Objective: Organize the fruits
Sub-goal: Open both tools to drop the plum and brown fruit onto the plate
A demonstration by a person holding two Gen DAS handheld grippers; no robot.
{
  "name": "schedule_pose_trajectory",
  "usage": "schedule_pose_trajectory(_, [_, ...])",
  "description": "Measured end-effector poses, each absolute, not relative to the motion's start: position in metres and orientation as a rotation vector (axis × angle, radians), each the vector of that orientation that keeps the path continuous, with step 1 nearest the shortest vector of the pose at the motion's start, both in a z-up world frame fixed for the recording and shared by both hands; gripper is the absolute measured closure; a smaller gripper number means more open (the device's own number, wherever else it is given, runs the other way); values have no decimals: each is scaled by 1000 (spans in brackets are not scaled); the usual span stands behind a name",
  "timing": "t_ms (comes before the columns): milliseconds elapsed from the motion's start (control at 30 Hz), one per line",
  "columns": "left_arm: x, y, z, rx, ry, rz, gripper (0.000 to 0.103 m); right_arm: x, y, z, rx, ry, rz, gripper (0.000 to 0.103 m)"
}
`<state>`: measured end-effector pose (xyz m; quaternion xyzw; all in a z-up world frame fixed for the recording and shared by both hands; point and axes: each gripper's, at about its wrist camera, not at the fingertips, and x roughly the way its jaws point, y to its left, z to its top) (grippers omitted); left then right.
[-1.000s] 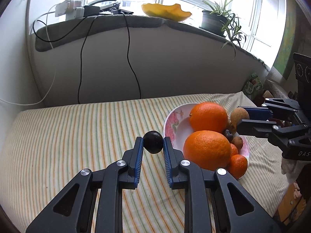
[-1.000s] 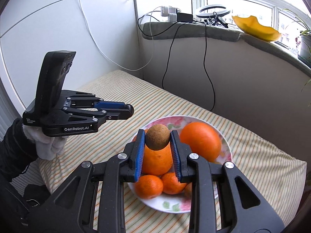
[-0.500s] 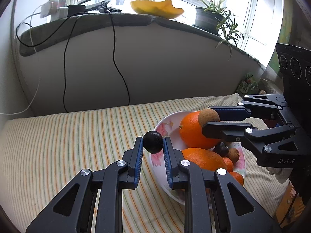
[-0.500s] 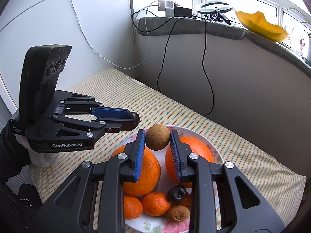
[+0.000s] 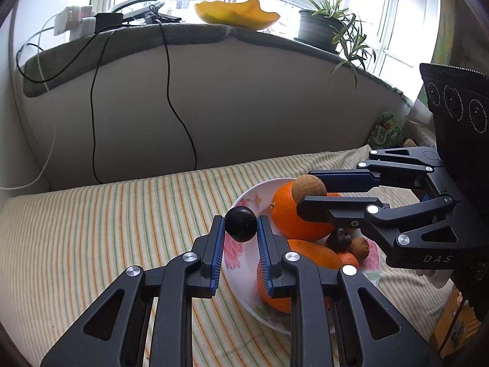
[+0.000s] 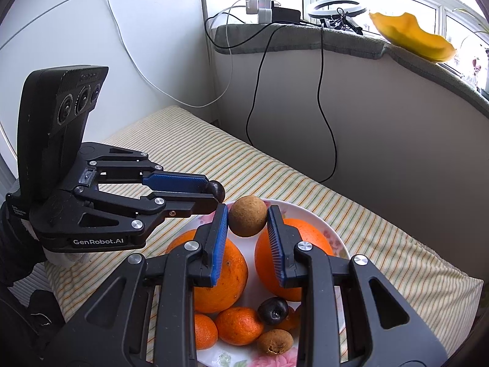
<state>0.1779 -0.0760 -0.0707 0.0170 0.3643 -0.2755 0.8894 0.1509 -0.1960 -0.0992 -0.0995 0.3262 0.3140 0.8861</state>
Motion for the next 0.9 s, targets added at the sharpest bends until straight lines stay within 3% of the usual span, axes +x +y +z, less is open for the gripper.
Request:
schedule_pose_trajectory(67, [178, -77, -71, 39, 756, -572, 83, 150, -197, -98, -208, 675, 648, 75])
schedule_pose_trajectory(167, [178, -78, -71, 42, 755, -573, 82, 148, -198, -96, -206, 667, 640, 62])
schedule_pose_trajectory(267, [178, -78, -70, 42, 749, -573, 72, 145, -200, -93, -210, 661, 636, 61])
schedule_pose_trajectory(333, [176, -79, -69, 43, 745, -574, 72, 144, -201, -92, -208, 657, 631, 59])
schedule_pose_trajectory(400, [175, -79, -68, 48, 741, -572, 66, 142, -203, -90, -204, 650, 624, 46])
schedule_pose_trajectory(733, [166, -77, -60, 54, 723, -549, 48, 135, -212, -84, -176, 644, 599, 44])
schedule_pose_trajectory(800, [163, -77, -59, 58, 718, -542, 40, 133, -214, -83, -162, 639, 587, 26])
schedule_pose_trajectory(900, [157, -75, -56, 60, 713, -528, 36, 127, -221, -79, -131, 627, 576, 22])
